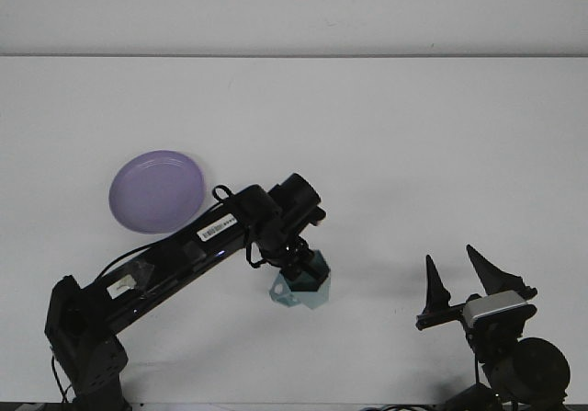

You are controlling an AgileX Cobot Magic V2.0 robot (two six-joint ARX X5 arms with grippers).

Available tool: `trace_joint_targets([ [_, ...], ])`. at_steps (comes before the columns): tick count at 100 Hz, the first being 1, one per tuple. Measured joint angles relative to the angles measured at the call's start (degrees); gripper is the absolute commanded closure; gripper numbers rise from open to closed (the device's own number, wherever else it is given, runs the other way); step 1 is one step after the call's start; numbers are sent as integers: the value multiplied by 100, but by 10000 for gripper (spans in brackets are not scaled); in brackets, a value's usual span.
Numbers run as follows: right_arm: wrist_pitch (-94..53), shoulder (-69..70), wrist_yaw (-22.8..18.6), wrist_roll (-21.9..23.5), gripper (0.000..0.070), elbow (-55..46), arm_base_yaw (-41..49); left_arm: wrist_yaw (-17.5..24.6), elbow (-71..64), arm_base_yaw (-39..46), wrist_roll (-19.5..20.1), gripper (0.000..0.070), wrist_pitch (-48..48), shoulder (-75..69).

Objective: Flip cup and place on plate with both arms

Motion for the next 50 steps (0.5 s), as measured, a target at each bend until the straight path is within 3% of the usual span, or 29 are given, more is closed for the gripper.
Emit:
trace_joint_targets([
  [19,0,0,0,0,230,0,0,-396,382,975,203,688,-525,-402],
  [50,0,0,0,0,230,0,0,-791,492,3244,647,687,-844,-745],
])
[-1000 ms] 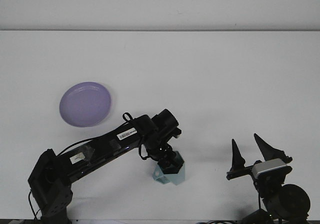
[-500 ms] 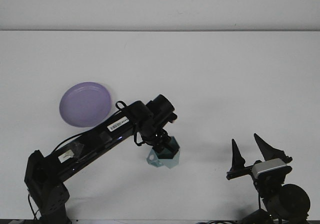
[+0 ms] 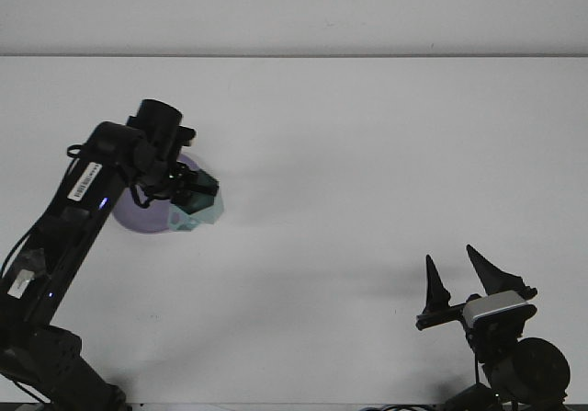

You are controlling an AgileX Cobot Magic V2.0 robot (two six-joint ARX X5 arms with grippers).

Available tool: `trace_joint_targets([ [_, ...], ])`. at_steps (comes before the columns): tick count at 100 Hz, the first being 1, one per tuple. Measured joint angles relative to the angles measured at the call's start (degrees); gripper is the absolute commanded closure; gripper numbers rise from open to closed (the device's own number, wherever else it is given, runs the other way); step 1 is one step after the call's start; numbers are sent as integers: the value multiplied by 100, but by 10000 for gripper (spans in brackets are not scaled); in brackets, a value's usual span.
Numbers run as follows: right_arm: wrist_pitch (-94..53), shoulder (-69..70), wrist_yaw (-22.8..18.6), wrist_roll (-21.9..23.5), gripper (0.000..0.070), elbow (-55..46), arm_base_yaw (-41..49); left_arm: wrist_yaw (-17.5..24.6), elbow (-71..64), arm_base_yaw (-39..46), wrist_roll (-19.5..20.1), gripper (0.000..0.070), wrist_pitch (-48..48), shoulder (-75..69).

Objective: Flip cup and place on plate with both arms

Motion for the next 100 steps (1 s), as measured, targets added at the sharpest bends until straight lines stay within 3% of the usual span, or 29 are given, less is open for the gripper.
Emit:
trace_joint_targets([
  [31,0,0,0,0,230,0,0,-26,11,1550,297,688,352,188],
  [89,-9,0,0,0,230,0,0,-35,11,1690,426,683,778,1467],
  [94,-9,0,0,0,230,2,0,-20,11,1690,431,623,785,1493],
  [99,-7,0,0,0,230,0,0,-11,11,1690,437,442,804,1495],
  [100,-9,0,0,0,230,2,0,-11,11,1690,437,375,813,1495],
])
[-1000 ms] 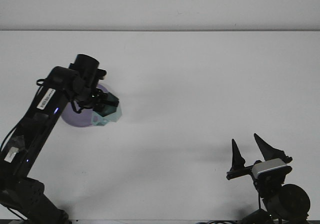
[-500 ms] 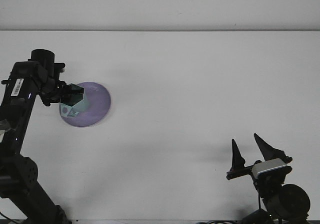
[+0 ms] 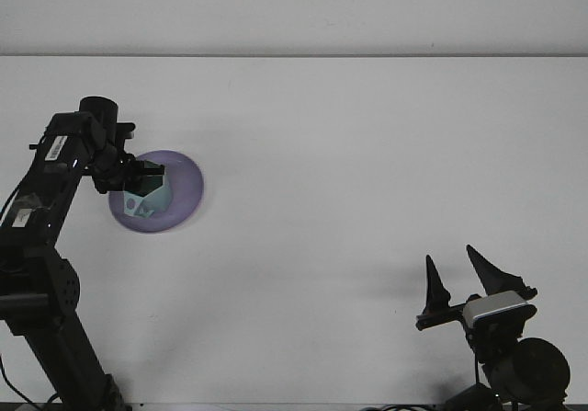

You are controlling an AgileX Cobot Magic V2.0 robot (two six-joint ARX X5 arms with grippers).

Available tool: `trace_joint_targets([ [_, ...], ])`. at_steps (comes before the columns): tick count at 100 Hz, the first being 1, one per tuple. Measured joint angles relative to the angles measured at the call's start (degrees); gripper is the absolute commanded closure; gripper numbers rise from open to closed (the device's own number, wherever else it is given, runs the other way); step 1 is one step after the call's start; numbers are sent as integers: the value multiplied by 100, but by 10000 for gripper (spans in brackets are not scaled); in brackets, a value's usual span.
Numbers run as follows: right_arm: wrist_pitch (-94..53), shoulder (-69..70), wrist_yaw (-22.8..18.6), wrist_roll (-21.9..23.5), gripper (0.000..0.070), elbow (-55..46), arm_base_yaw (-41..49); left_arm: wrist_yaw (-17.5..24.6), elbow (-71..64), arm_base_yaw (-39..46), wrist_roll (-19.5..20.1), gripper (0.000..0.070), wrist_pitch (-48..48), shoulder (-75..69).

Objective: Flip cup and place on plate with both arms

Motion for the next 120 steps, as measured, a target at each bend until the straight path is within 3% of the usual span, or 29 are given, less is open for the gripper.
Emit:
trace_joint_targets([
  [7,0,0,0,0,230,-2,0,9,11,0,7,98,57,0],
  [12,-2,0,0,0,230,-2,0,13,70,0,0,14,28,2],
  [47,-17,0,0,0,230,-2,0,44,901,0,-234,1,-531,-737],
  [50,-17,0,0,0,230,-2,0,44,901,0,-254,24,-538,-1008],
  [54,-17,0,0,0,230,0,0,44,903,0,-280,111,-538,-1287],
  [58,-17,0,0,0,230,0,0,46,922,0,-302,243,-540,-1661],
  [65,-15,0,0,0,246,-2,0,50,970,0,-332,542,-509,-2247],
  [69,-15,0,0,0,292,-2,0,52,981,0,-343,669,-470,-2529],
  [71,-15,0,0,0,317,-2,0,52,986,0,-343,700,-455,-2688],
  [86,-15,0,0,-2,693,-2,0,52,984,0,-350,687,-382,-3773],
  [102,-4,0,61,-2,700,-2,0,52,339,0,-310,687,225,-4944],
  [120,-94,42,404,0,700,-2,0,55,-1849,0,-227,687,1679,-6599],
])
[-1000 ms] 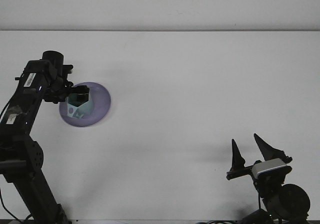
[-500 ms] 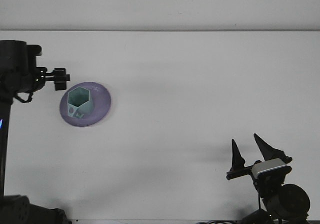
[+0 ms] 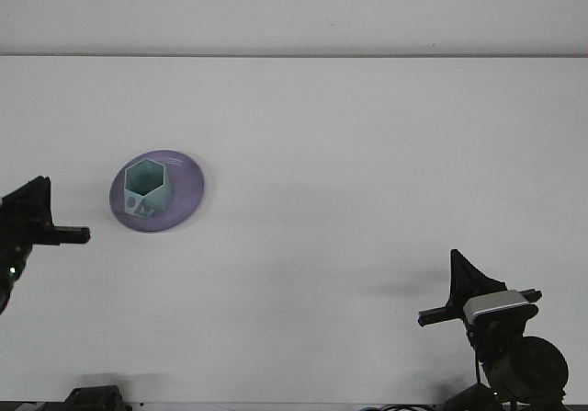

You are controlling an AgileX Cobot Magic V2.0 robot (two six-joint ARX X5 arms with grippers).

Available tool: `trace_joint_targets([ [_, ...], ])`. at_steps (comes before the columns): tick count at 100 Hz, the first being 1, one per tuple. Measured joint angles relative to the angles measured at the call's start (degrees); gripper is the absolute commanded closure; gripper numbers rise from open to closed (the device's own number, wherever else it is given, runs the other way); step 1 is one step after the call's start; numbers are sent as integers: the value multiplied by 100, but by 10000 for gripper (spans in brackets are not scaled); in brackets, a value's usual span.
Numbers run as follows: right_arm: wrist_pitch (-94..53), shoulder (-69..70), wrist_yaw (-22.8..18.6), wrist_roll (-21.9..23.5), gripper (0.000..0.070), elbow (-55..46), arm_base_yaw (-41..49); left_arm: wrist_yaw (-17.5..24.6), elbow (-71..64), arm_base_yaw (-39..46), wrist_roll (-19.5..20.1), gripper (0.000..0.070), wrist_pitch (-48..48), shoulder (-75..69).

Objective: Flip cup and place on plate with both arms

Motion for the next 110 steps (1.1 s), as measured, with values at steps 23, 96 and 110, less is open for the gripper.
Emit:
trace_joint_targets([
  [23,105,431,50,-11,700,0,-11,0,-3628,0,-33,687,2227,-2306],
  [96,535,575,214,-503,700,0,-11,0,-5779,0,-1121,685,2931,-3917],
  [110,535,575,214,-503,700,0,-11,0,-5779,0,-1123,686,2931,-3917],
])
